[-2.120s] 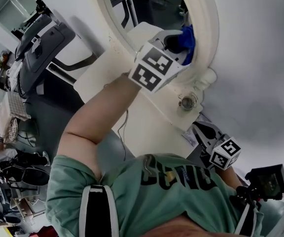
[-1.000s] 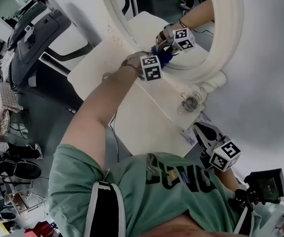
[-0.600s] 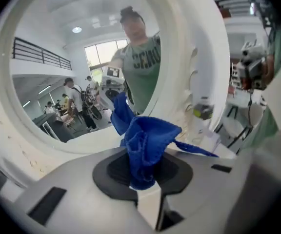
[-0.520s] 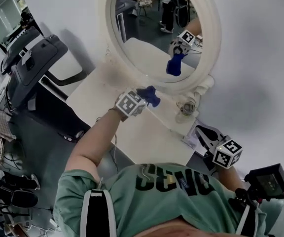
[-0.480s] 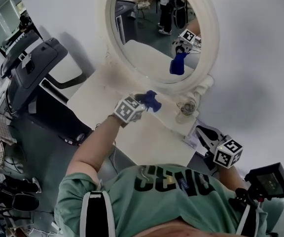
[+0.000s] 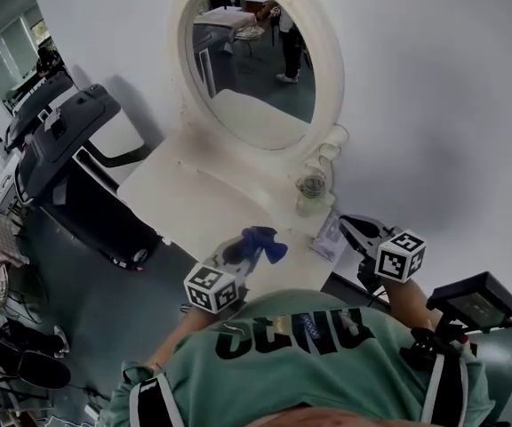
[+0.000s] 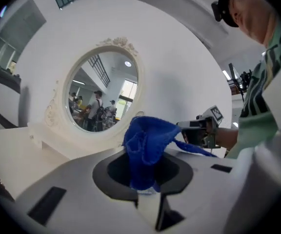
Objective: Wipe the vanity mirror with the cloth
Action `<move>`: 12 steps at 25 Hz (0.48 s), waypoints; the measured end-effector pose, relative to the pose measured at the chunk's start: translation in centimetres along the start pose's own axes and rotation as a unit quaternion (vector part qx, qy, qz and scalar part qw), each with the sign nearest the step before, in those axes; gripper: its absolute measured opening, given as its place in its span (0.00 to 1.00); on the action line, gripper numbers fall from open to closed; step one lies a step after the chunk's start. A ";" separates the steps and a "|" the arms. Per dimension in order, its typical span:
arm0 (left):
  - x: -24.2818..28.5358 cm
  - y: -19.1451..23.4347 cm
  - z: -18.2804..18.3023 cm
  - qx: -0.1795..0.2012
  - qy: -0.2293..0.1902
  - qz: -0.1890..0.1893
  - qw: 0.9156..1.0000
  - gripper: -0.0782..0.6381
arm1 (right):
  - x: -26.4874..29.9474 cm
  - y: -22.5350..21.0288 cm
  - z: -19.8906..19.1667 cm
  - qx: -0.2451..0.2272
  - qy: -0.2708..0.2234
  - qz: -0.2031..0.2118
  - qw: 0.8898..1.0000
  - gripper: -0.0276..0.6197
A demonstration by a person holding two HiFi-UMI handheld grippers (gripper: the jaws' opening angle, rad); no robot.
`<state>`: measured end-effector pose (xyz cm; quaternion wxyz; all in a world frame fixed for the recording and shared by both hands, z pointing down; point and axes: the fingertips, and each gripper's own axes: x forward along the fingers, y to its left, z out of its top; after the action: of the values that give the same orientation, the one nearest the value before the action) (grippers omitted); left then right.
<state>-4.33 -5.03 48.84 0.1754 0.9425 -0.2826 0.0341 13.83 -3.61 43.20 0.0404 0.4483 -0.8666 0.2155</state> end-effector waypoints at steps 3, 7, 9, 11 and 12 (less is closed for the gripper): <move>-0.9 -2.1 -1.1 0.010 -0.016 0.049 0.999 0.22 | -1.1 -1.1 -0.3 0.006 -0.016 0.005 1.000 0.06; -1.7 -4.0 -2.7 0.012 -0.006 0.058 0.998 0.22 | -1.2 -1.1 -2.5 0.009 -0.004 0.017 1.000 0.06; -2.4 -4.4 -2.4 0.027 -0.009 0.060 0.998 0.22 | -0.9 -0.6 -3.0 0.000 0.001 0.023 1.000 0.06; -3.1 -4.1 -2.0 0.036 -0.014 0.067 0.997 0.22 | -0.5 0.1 -2.7 -0.014 0.000 0.029 0.999 0.06; -3.5 -3.8 -1.9 0.038 -0.016 0.072 0.997 0.22 | -0.2 0.5 -2.5 -0.020 -0.002 0.033 0.999 0.06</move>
<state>-5.09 0.43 48.88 0.1321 0.9262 -0.3505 0.0427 13.27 -2.21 45.21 0.0403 0.4192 -0.8850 0.1985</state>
